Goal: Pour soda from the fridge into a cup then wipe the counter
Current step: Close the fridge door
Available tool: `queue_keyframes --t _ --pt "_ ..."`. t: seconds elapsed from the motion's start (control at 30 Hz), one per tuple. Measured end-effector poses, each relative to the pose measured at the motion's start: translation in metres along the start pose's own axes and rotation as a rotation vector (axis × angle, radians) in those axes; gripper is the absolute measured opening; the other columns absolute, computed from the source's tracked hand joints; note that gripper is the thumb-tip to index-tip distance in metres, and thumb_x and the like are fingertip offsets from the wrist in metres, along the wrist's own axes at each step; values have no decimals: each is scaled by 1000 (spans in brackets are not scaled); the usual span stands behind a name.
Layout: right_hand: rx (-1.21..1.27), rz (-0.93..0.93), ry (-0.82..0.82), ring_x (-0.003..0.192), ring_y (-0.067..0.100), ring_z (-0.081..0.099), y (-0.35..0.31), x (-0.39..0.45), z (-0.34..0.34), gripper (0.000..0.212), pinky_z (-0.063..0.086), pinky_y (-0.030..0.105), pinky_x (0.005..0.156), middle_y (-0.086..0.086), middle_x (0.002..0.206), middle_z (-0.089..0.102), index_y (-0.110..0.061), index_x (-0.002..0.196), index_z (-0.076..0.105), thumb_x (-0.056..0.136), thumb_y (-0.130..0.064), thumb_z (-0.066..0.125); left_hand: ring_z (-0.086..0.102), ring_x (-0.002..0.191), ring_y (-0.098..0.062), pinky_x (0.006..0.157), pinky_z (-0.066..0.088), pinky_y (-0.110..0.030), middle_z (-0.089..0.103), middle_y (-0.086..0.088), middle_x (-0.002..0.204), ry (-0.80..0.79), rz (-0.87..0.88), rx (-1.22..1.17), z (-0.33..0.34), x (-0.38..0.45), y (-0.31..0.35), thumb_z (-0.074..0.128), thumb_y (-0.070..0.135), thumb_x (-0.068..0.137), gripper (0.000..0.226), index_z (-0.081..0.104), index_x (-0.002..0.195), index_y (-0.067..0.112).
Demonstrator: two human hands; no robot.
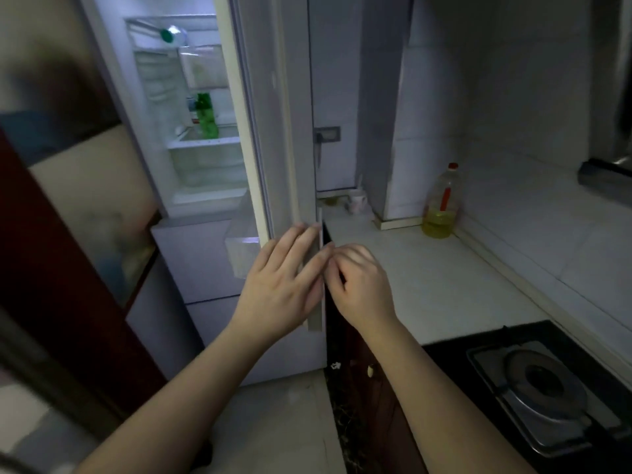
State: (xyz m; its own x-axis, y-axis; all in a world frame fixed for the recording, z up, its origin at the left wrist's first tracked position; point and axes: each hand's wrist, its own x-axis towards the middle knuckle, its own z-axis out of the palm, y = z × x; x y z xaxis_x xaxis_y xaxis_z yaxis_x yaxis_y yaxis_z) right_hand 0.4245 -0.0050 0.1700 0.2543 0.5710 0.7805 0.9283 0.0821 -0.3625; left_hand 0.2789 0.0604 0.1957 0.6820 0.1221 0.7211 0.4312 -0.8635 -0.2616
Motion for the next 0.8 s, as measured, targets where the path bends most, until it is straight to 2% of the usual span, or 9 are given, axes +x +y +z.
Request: queue_keyframes --t 0.17,0.27,0.43,0.6,0.8 --pt "93 40 -90 96 22 58 -23 14 49 32 48 39 81 2 98 68 -12 99 67 94 -30 42 38 141 -34 109 35 -46 42 -15 151 -73 -77 113 -13 -36 -47 45 29 99 41 57 135 13" --pt "56 27 -156 108 22 56 -37 22 76 40 47 39 92 2 114 66 -14 115 64 91 -36 41 30 145 -34 108 36 -46 33 -15 156 -121 -134 149 -13 -57 -76 52 24 94 51 47 144 13" --pt "33 -1 -252 123 24 50 -64 41 120 47 39 40 103 5 131 58 -12 131 54 93 -35 40 22 148 -33 111 37 -48 21 -18 161 -178 -257 150 -10 -84 -120 58 20 90 68 30 152 15" --pt "3 8 -307 132 25 41 -87 68 167 50 33 42 109 7 141 50 -11 139 46 94 -32 48 24 147 -36 111 38 -48 17 -23 160 -230 -333 167 -5 -100 -175 61 22 87 71 33 152 15" --pt "-39 9 -356 136 26 35 -112 101 217 52 28 41 112 8 146 43 -12 143 41 95 -33 49 6 150 -39 120 20 -50 1 -23 162 -392 -433 279 12 -113 -249 61 37 84 81 24 155 23"
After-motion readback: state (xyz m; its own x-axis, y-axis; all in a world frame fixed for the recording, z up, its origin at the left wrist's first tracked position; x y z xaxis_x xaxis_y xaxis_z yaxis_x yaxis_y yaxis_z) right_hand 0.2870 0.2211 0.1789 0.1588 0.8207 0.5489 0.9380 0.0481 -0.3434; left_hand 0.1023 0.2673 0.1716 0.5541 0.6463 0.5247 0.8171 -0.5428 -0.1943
